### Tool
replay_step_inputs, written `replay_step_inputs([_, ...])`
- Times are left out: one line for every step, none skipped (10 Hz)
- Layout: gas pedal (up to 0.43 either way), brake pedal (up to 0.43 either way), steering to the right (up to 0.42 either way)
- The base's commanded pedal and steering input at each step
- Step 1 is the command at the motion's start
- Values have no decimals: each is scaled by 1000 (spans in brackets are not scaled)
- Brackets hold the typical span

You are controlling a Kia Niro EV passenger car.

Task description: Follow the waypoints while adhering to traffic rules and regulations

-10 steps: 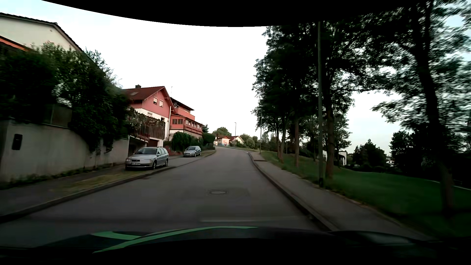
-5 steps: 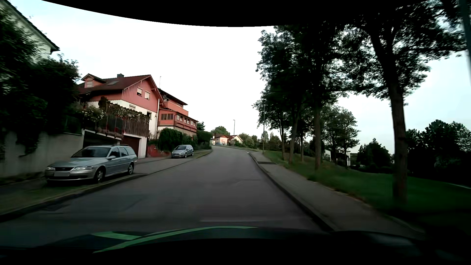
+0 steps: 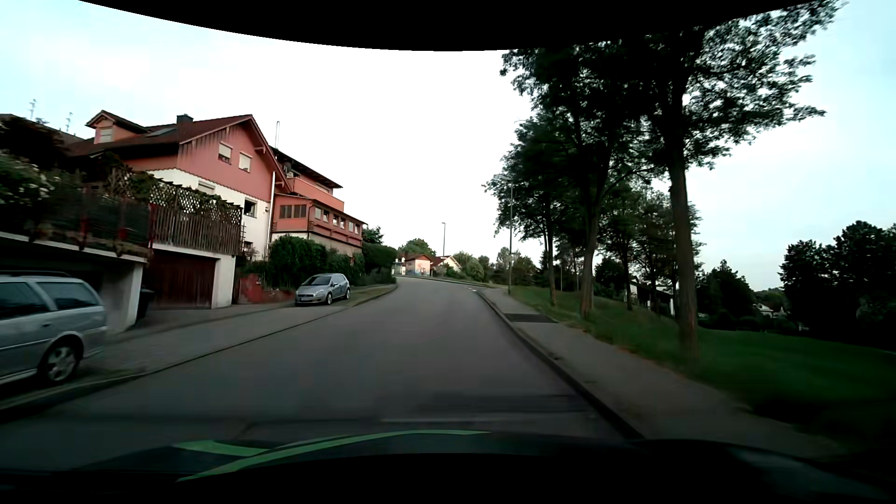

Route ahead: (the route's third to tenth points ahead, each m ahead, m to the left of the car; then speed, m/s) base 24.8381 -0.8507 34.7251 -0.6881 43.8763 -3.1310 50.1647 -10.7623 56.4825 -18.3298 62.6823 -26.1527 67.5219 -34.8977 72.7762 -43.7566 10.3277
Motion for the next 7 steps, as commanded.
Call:
replay_step_inputs([0,0,1])
replay_step_inputs([0,0,1])
replay_step_inputs([0,0,1])
replay_step_inputs([0,0,4])
replay_step_inputs([0,0,6])
replay_step_inputs([0,0,6])
replay_step_inputs([0,0,5])
